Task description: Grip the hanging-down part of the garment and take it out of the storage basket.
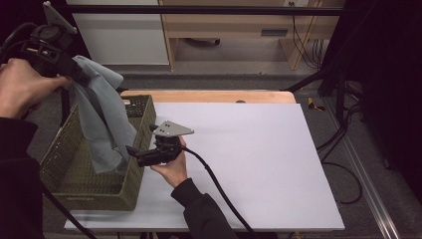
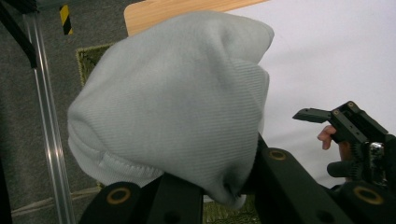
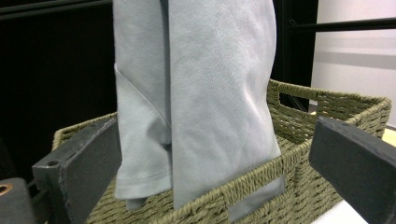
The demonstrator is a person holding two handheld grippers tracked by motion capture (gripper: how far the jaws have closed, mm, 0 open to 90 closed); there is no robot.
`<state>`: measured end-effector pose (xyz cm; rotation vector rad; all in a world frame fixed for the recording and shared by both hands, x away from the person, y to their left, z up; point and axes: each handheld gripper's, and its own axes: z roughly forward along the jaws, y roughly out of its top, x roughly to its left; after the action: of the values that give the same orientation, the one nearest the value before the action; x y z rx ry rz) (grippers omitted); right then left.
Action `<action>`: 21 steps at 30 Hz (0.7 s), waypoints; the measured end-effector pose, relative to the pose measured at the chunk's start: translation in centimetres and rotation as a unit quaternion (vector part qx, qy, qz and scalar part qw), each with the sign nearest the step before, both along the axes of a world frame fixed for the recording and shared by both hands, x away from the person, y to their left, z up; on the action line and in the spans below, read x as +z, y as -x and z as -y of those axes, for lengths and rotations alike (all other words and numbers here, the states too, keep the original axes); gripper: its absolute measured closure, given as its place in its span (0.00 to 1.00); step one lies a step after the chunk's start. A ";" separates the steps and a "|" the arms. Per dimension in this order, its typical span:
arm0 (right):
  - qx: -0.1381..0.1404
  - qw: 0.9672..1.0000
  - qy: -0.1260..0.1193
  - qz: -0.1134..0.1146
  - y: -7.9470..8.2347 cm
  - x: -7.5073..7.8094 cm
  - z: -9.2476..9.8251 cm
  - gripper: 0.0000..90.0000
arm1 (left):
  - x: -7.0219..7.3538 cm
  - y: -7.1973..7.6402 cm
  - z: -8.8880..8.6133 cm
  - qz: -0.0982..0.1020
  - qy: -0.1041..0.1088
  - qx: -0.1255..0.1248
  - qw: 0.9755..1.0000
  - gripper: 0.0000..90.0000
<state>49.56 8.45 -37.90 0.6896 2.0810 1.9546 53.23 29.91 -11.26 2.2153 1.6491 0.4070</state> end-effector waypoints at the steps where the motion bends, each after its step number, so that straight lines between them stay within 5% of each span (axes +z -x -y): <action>1: 0.000 1.000 0.002 0.000 -0.1 -0.1 -0.2 0.03 | 0.0 0.0 0.0 0.000 0.000 -0.001 1.000 0.92; 21: -0.010 0.997 0.069 -0.014 -2.0 -1.5 -4.4 0.08 | 0.2 0.1 0.1 0.002 -0.005 -0.004 1.000 0.92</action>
<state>51.59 12.89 -39.45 0.7099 2.1925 1.7803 53.09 29.85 -11.04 2.2254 1.6401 0.4177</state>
